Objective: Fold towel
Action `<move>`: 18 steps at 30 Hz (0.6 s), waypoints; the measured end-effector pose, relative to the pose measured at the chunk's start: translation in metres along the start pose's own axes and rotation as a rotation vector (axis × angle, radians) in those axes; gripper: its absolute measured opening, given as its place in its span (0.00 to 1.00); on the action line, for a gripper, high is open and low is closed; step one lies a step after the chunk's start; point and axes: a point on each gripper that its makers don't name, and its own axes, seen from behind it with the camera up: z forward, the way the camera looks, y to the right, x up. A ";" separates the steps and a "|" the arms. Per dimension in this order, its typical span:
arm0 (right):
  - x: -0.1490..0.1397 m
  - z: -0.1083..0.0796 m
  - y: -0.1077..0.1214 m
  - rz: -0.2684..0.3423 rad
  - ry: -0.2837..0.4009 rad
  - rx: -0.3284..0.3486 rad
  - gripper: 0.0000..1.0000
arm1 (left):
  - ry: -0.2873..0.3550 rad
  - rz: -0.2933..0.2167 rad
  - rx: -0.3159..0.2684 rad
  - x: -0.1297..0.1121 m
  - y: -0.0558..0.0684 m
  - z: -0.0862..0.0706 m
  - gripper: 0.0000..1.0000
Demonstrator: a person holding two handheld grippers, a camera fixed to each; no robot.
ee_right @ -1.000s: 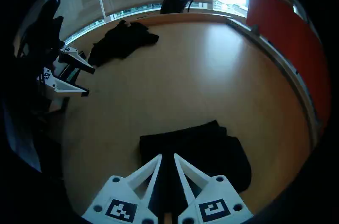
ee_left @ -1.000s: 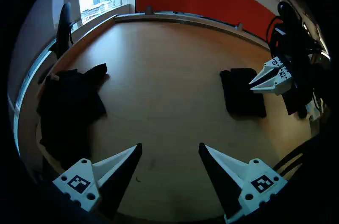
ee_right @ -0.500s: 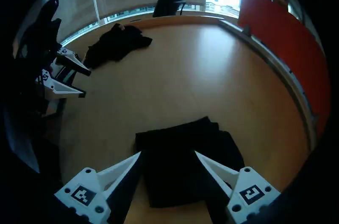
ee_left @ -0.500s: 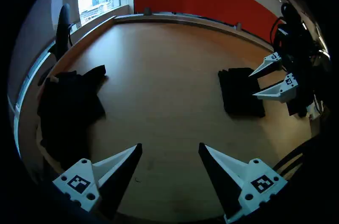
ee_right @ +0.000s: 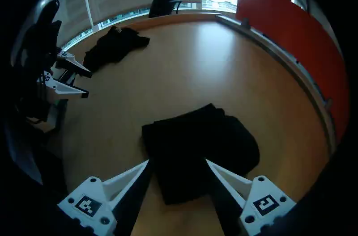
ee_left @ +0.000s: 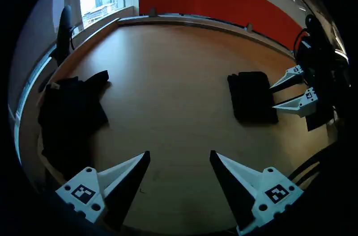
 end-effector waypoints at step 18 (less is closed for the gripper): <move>-0.043 -0.017 -0.004 0.095 -0.027 -0.076 0.78 | 0.000 0.019 -0.010 0.001 0.004 0.002 0.99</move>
